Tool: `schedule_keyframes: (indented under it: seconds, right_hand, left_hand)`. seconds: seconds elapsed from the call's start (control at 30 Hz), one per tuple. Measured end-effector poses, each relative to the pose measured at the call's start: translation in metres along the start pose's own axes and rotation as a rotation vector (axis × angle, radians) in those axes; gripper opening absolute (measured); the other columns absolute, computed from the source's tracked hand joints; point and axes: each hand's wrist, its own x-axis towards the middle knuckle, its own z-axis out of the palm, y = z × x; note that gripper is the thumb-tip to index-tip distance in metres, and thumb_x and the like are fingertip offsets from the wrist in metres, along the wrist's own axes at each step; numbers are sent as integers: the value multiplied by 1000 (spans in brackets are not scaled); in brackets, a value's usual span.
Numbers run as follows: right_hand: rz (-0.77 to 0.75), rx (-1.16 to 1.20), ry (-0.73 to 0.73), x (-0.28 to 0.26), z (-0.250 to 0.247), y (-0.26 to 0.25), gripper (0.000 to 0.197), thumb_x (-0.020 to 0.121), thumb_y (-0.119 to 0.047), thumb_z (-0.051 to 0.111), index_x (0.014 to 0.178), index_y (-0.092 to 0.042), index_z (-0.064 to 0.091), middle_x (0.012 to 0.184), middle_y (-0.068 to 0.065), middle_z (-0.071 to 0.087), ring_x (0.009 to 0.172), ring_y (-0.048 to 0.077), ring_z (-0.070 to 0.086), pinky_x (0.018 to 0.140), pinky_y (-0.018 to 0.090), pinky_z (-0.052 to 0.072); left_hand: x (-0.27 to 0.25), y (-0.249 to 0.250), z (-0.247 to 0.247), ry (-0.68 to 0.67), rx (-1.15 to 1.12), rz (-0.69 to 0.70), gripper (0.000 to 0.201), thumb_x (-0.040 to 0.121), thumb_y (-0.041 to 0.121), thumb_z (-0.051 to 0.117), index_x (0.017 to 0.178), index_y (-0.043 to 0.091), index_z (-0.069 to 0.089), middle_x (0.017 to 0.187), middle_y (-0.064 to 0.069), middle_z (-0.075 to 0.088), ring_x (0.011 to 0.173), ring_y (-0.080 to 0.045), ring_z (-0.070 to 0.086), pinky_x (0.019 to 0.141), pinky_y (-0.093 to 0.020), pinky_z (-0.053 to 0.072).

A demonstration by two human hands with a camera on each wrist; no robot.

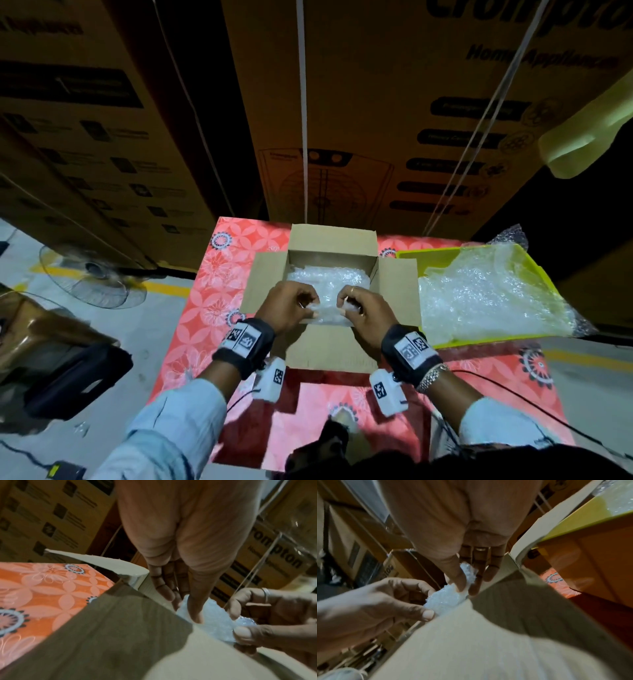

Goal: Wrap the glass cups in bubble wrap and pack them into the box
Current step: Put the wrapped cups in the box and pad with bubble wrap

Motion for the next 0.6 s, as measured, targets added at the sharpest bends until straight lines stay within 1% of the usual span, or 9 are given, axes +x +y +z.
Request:
schedule_keyframes:
  seconds: [0.07, 0.13, 0.2, 0.27, 0.37, 0.4, 0.43, 0.53, 0.6]
  right_hand:
    - [65, -108, -107, 12, 10, 11, 22, 90, -9, 63, 85, -31, 58, 79, -10, 59, 74, 9, 57, 68, 31, 49]
    - [116, -181, -189, 23, 16, 16, 24, 91, -10, 61, 82, -32, 62, 77, -14, 59, 73, 5, 56, 70, 28, 46]
    - [156, -244, -279, 33, 18, 17, 28, 93, -8, 55, 83, -31, 68, 84, -11, 63, 77, 10, 60, 75, 27, 48]
    - [187, -298, -367, 41, 19, 16, 31, 94, -9, 49, 83, -28, 71, 91, -5, 68, 83, 15, 63, 80, 30, 52]
    - [230, -342, -466, 46, 21, 16, 30, 96, -25, 45, 77, -28, 68, 96, -3, 73, 86, 18, 67, 86, 38, 56]
    - [236, -347, -493, 47, 21, 17, 32, 95, -28, 42, 77, -28, 68, 95, -3, 72, 87, 19, 66, 87, 41, 56]
    - [233, -347, -511, 48, 21, 18, 34, 93, -30, 40, 78, -27, 70, 95, -3, 72, 88, 19, 66, 89, 43, 55]
    - [198, -330, -431, 40, 15, 17, 47, 89, -38, 36, 90, -16, 77, 105, 2, 70, 97, 20, 62, 94, 44, 52]
    - [138, -296, -324, 30, 13, 10, 42, 94, -35, 40, 105, -16, 75, 117, 3, 63, 108, 21, 57, 99, 41, 46]
  left_hand:
    - [10, -4, 3, -111, 186, -35, 18, 80, 5, 85, 91, 18, 80, 90, 5, 75, 82, -11, 67, 79, -25, 54]
    - [17, -7, 8, -213, 310, -31, 17, 83, 4, 82, 98, 13, 82, 99, -2, 78, 91, -17, 72, 86, -27, 56]
    - [23, -6, 8, -285, 341, -34, 16, 84, 3, 81, 99, 11, 82, 101, -7, 79, 93, -21, 74, 87, -30, 58]
    - [30, -3, 8, -346, 384, -34, 15, 84, 1, 81, 96, 10, 82, 98, -8, 79, 92, -22, 74, 82, -29, 57]
    - [34, -1, 10, -405, 480, -37, 18, 83, -5, 75, 80, 13, 72, 91, -11, 73, 92, -32, 71, 71, -30, 50]
    - [31, -2, 9, -398, 500, -22, 20, 82, -6, 72, 84, 14, 70, 95, -11, 71, 96, -33, 69, 72, -32, 50]
    - [26, -3, 6, -360, 502, 9, 20, 82, -5, 71, 95, 11, 72, 103, -12, 69, 102, -32, 66, 78, -33, 51]
    - [0, -14, 1, -52, 394, 156, 41, 85, 1, 72, 125, 8, 70, 129, -11, 64, 121, -29, 59, 101, -37, 48]
    - [-24, -24, 0, 117, 309, 115, 54, 90, 9, 70, 142, 10, 57, 149, -12, 53, 139, -29, 47, 117, -43, 37]
